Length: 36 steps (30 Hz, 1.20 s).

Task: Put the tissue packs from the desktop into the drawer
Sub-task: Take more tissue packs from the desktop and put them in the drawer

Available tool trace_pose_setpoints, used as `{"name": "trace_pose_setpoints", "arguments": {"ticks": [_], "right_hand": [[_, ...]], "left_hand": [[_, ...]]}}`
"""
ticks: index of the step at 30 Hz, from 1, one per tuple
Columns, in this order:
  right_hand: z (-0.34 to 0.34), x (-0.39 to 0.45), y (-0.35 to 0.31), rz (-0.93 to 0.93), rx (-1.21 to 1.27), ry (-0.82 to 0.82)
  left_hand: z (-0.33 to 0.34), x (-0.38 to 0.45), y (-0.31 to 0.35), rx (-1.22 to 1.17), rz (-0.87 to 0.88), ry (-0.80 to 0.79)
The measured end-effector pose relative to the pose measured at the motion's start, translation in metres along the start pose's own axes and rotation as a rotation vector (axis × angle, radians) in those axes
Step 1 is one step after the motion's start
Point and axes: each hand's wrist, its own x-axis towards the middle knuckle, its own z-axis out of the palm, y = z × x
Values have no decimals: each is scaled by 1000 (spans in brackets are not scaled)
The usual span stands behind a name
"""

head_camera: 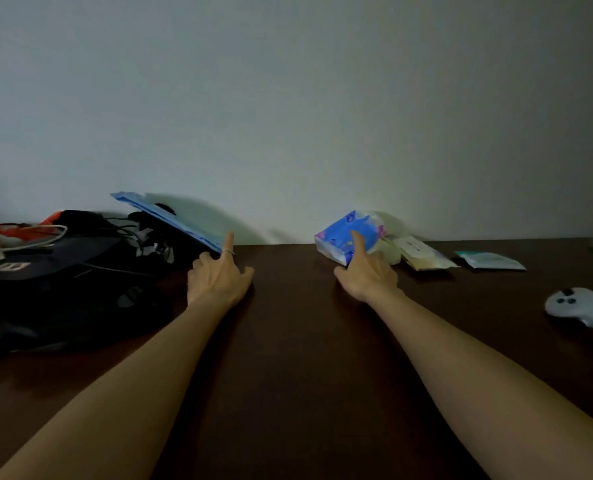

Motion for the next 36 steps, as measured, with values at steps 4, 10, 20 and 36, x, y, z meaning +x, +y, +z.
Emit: {"name": "trace_pose_setpoints", "arguments": {"ticks": [4, 10, 20, 36], "right_hand": [[6, 43, 14, 142, 42, 127], [3, 57, 35, 35, -179, 95], [-14, 15, 47, -406, 26, 226], [-50, 49, 99, -78, -324, 442]], "left_hand": [[14, 20, 11, 124, 106, -38], [15, 14, 42, 106, 413, -23], [24, 1, 99, 130, 475, -134], [28, 0, 107, 58, 426, 38]]}}
